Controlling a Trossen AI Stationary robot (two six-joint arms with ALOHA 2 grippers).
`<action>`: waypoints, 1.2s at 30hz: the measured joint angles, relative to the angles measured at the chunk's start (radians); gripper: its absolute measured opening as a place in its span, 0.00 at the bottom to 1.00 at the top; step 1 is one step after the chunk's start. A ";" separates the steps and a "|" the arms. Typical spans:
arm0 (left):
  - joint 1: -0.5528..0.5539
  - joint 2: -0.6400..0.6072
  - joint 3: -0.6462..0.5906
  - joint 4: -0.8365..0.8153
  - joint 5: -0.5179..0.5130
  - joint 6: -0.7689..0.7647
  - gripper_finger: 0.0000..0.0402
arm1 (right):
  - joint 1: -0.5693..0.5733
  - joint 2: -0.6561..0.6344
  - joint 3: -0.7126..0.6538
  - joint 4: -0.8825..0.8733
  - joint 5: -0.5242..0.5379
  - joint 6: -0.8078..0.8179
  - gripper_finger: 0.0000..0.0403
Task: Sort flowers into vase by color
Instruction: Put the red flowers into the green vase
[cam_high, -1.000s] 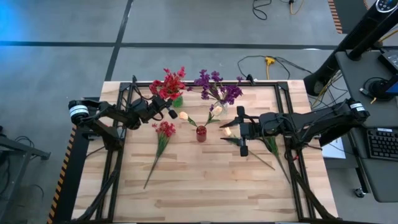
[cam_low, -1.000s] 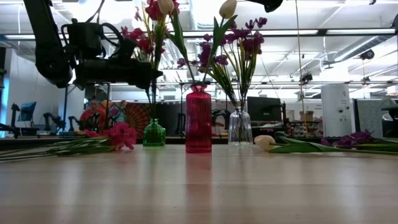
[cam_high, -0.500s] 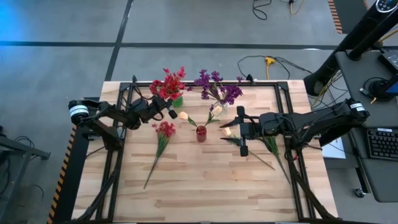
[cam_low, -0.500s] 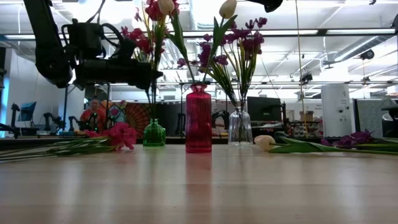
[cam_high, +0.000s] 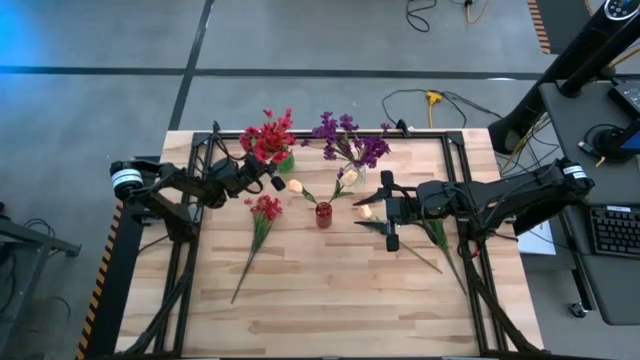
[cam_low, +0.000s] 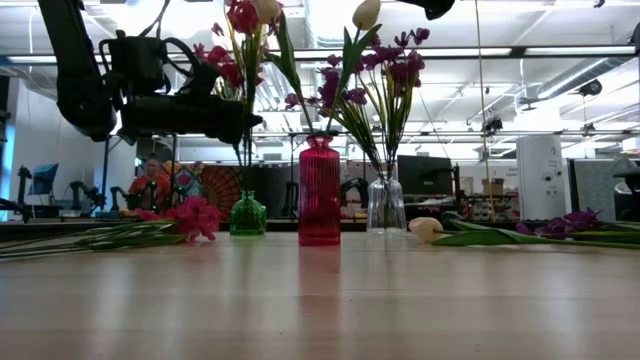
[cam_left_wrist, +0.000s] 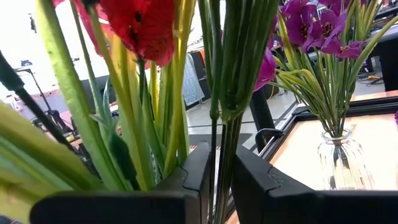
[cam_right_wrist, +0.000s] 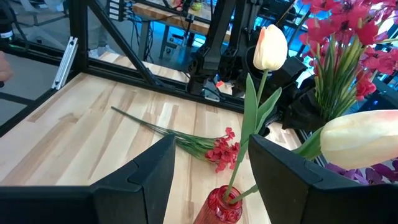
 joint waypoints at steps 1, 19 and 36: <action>0.000 0.000 0.000 0.000 0.000 -0.001 0.10 | 0.000 0.000 0.000 0.000 0.000 0.000 0.49; -0.003 0.000 0.000 -0.058 0.000 -0.059 0.26 | 0.000 0.000 0.000 0.000 0.000 0.027 0.49; -0.023 0.000 0.000 -0.108 0.000 -0.081 0.45 | 0.000 0.000 0.000 0.000 0.000 0.045 0.49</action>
